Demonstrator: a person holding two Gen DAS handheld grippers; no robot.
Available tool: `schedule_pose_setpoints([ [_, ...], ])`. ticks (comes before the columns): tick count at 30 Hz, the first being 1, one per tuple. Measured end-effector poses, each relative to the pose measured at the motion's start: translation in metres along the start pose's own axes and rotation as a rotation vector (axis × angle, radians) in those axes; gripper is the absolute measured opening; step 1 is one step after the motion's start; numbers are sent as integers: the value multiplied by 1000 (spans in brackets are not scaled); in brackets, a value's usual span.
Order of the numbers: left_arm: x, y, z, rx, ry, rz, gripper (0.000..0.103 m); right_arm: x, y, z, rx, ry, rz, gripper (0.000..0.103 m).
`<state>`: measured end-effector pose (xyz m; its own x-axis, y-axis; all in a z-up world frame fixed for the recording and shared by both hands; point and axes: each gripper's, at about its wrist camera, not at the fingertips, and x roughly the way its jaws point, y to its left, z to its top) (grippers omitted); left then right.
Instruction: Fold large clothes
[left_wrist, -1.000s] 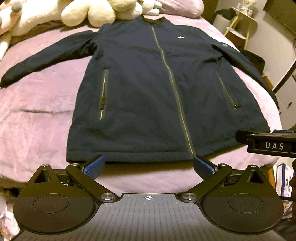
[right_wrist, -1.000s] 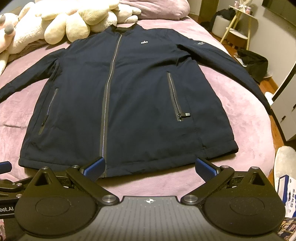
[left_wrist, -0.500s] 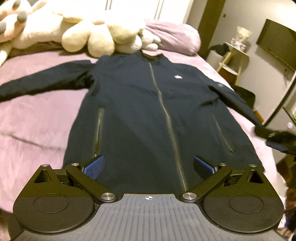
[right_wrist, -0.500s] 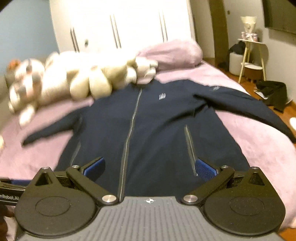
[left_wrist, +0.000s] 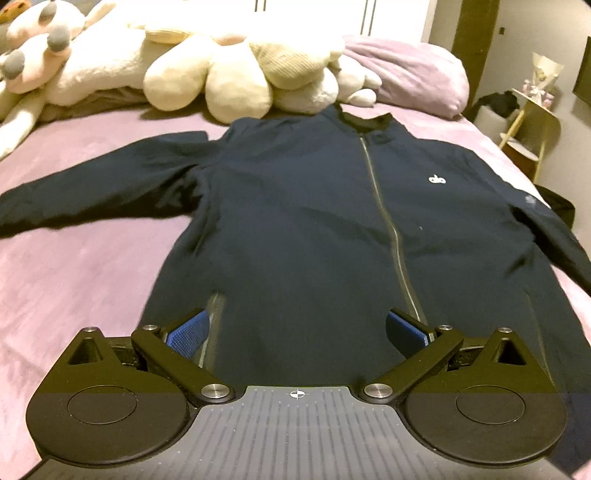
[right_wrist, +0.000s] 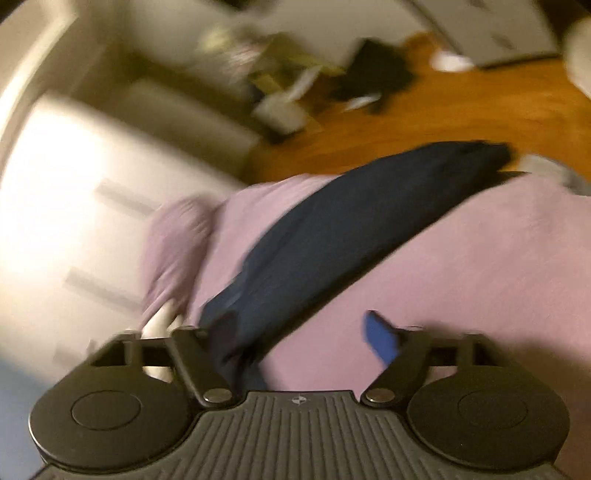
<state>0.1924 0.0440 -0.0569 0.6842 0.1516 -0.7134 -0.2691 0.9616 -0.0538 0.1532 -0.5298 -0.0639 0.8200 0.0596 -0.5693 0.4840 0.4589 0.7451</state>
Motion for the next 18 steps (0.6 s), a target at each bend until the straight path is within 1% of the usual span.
schedule_pose_setpoints([
  [1, 8, -2, 2, -1, 1, 5, 103, 12, -14, 6, 60, -18, -28, 47],
  [3, 24, -7, 5, -6, 9, 11, 103, 34, -41, 14, 184, -22, -55, 43],
  [4, 32, -9, 6, -9, 19, 18, 103, 43, -53, 16, 254, -36, -48, 35],
  [6, 46, -14, 7, -15, 42, 26, 103, 54, -66, 19, 323, -83, -28, 35],
  [8, 54, -15, 5, -16, 58, 26, 103, 63, -68, 26, 330, -108, -34, 35],
  [10, 60, -13, 3, -20, 77, 29, 103, 72, -69, 32, 320, -112, -49, 35],
  [12, 62, -7, 2, -32, 87, 26, 103, 75, -68, 39, 286, -103, -65, 33],
  [13, 62, -3, 2, -41, 91, 24, 103, 75, -62, 46, 250, -93, -82, 23],
  [14, 62, 2, 2, -52, 92, 21, 103, 73, -52, 54, 202, -90, -124, 16],
  [15, 62, 8, 3, -66, 91, 18, 103, 72, -41, 57, 147, -88, -174, 15],
  [16, 61, 14, 4, -80, 86, 17, 103, 70, -22, 62, 84, -100, -214, 12],
  [17, 58, 21, 5, -98, 77, 11, 103, 68, -3, 63, 4, -126, -249, 11],
  [18, 56, 27, 7, -116, 66, 5, 103, 66, 27, 57, -132, -171, -288, 11],
])
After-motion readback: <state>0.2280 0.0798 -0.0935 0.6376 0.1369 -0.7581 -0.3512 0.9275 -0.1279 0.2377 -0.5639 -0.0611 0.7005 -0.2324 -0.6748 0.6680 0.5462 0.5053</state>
